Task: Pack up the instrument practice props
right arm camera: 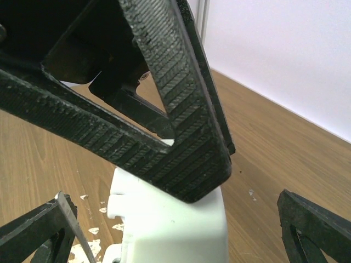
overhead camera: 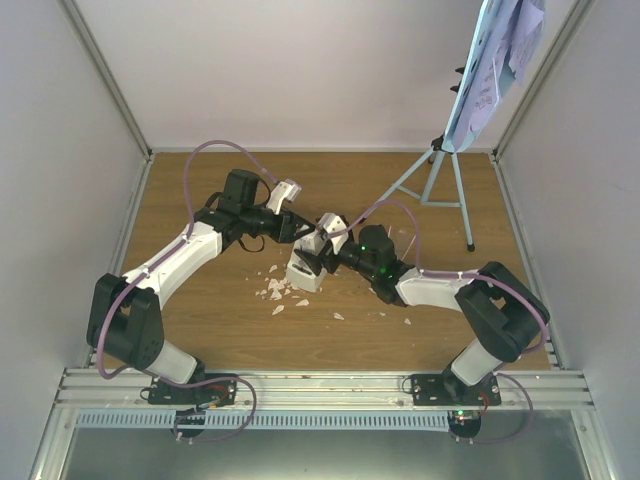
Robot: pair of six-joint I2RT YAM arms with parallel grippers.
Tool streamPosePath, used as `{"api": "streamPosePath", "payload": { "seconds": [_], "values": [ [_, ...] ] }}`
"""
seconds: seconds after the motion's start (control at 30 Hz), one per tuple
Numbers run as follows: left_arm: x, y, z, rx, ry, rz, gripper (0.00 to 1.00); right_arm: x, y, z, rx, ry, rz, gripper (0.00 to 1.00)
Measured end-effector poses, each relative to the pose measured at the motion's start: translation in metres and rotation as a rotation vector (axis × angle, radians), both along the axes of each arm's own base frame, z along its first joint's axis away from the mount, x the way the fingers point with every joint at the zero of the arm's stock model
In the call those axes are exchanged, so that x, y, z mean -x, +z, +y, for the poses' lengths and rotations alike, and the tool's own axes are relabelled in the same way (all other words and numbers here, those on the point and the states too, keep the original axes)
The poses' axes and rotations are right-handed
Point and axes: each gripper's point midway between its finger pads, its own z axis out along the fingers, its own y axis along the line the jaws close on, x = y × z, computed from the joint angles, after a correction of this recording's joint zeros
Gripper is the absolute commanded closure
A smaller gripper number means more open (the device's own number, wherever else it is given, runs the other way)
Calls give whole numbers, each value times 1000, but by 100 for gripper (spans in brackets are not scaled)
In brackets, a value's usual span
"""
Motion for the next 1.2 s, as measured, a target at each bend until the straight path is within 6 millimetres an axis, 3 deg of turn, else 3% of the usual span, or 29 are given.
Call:
{"api": "streamPosePath", "payload": {
  "seconds": [0.47, 1.2],
  "values": [
    [0, -2, 1, -9, 7, 5, 55, -9, -1, -7, 2, -73, 3, 0],
    [-1, -3, 2, -17, 14, 6, 55, -5, -9, -12, 9, -82, 8, 0]
  ]
}}
